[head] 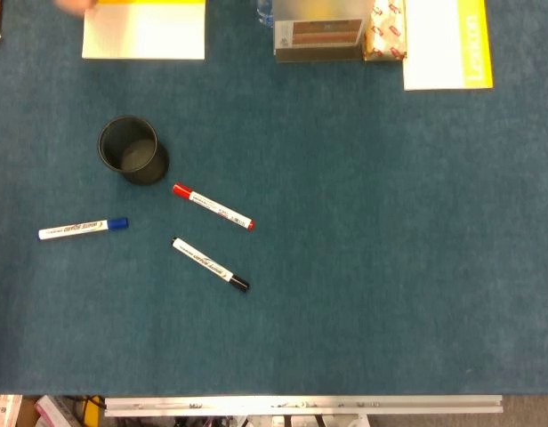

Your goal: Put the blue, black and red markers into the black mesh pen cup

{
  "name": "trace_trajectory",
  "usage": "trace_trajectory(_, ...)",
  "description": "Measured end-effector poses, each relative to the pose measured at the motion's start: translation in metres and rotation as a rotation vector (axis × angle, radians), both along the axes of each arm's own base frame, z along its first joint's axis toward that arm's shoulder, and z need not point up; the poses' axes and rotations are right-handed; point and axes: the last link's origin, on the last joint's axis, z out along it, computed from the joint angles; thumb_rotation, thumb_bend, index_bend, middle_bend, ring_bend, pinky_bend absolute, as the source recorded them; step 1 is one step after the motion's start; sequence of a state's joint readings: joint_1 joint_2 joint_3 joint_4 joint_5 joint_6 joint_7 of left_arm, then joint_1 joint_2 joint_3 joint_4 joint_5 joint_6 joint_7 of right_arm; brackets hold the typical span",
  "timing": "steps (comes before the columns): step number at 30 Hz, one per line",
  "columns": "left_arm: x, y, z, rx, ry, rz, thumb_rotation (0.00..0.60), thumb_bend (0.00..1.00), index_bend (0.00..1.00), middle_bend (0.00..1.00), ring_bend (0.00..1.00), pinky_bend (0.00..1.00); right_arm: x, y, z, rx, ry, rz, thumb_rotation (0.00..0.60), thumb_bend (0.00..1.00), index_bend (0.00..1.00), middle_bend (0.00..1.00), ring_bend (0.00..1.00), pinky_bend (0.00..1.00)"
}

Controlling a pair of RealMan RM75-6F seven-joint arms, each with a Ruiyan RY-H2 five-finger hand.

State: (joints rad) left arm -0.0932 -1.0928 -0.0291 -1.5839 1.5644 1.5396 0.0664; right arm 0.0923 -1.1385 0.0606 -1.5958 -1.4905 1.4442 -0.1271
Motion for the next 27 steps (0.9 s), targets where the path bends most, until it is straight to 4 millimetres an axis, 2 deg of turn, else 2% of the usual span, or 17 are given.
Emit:
trace_trajectory(8,-0.002,-0.001,-0.001,-0.017,0.013,0.019,0.600,0.27,0.51,0.34,0.15,0.17,0.000,0.000,0.000,-0.003,0.001,0.000,0.600,0.00,0.34,0.32,0.42,0.64)
trace_trajectory(14,-0.006,-0.002,-0.007,-0.049,0.022,0.084,0.600,0.27,0.49,0.22,0.09,0.17,0.002,0.002,0.006,-0.034,-0.007,0.005,0.600,0.00,0.34,0.32,0.42,0.64)
trace_trajectory(23,-0.007,-0.001,-0.028,-0.112,-0.013,0.096,0.598,0.25,0.46,0.07,0.01,0.15,0.008,0.012,0.019,-0.095,-0.023,0.037,0.600,0.00,0.34,0.32,0.42,0.64)
trace_trajectory(27,0.001,0.004,-0.040,-0.144,-0.035,0.090,0.595,0.25,0.45,0.06,0.00,0.14,0.010,0.016,0.024,-0.113,-0.032,0.047,0.600,0.00,0.34,0.32,0.42,0.64)
